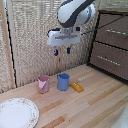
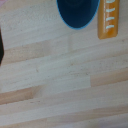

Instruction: Please adjust your gripper to match the height of the lower drawer handle. Progress your gripper onward until it happens to touch the drawer handle. Now, firmly take hold of it with your gripper, then steadily retract it to swing the drawer wide open.

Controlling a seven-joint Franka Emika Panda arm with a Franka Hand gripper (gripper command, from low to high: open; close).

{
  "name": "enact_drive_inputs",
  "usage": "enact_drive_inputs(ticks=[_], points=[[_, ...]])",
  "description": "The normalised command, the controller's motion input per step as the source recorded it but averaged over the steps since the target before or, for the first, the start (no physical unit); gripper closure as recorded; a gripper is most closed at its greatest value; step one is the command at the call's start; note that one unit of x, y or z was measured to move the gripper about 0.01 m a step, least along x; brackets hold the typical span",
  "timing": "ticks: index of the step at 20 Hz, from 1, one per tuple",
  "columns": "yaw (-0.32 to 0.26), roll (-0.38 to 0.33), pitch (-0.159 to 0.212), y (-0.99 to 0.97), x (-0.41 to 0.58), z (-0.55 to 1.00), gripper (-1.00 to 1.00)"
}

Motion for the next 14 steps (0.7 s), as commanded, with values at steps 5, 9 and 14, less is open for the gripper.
enact_drive_inputs(ticks=[5, 9, 14], points=[[0.043, -0.319, 0.0, 0.06, -0.046, 0.0, -1.0], [0.032, -0.375, 0.0, -0.06, -0.051, 0.0, -1.0], [0.035, -0.375, 0.0, -0.08, -0.062, 0.0, -1.0]])
